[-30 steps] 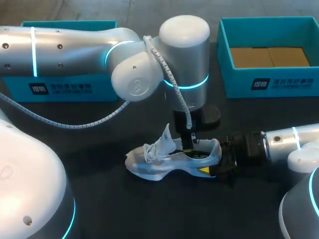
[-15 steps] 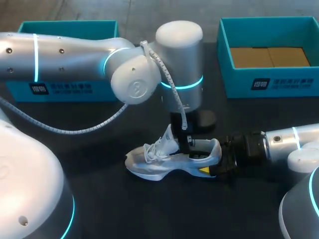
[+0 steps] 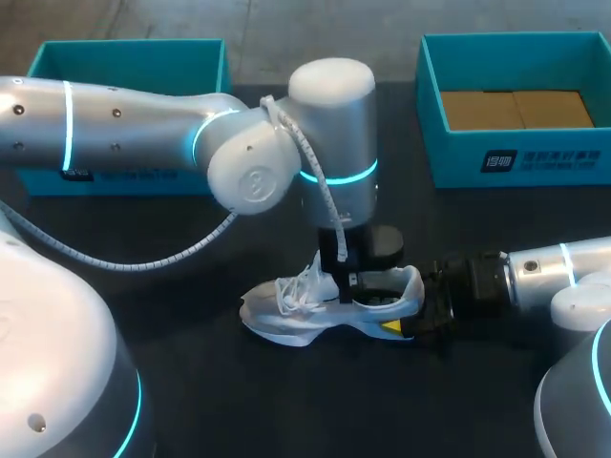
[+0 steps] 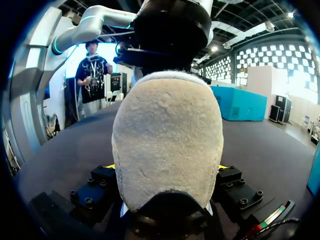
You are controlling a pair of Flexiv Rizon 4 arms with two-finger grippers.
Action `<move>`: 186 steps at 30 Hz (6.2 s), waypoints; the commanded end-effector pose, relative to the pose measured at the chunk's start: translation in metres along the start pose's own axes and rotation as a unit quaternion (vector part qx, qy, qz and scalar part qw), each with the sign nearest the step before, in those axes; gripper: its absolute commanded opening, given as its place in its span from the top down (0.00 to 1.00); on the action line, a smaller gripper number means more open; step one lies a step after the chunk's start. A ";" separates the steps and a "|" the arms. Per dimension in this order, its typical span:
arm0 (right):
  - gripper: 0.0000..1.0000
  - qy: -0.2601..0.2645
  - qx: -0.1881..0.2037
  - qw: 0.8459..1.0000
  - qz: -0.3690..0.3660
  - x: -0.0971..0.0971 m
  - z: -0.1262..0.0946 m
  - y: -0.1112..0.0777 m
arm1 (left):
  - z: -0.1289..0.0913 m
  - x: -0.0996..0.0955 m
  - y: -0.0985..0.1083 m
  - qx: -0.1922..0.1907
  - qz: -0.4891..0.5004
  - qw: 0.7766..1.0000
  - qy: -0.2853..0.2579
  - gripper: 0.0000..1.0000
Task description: Take the shoe out of the shoebox, open the shoe tongue, remove and reinsert the insole, then place the shoe into the shoebox
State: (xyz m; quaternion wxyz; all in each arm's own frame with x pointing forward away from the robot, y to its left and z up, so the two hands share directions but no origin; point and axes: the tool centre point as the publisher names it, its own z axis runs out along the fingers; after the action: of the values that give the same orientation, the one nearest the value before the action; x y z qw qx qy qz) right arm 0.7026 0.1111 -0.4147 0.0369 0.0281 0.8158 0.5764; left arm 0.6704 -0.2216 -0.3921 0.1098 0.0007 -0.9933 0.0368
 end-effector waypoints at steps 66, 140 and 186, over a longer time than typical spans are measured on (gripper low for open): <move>1.00 -0.001 0.002 1.000 0.000 0.001 0.001 0.000 | 0.015 -0.060 -0.010 -0.002 -0.045 0.981 -0.189 1.00; 1.00 -0.001 0.002 1.000 0.000 0.001 0.001 0.000 | -0.080 0.016 -0.005 0.205 0.049 0.976 -0.047 0.58; 1.00 -0.001 0.002 1.000 0.000 0.001 0.001 0.000 | -0.060 0.019 -0.054 0.196 0.029 0.950 -0.242 0.50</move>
State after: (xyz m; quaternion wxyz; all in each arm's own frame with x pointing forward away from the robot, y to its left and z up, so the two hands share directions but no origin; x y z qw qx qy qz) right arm 0.7027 0.1110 -0.4149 0.0371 0.0281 0.8156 0.5767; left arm 0.6672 -0.2602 -0.3206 -0.1310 -0.0011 -0.9622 0.2386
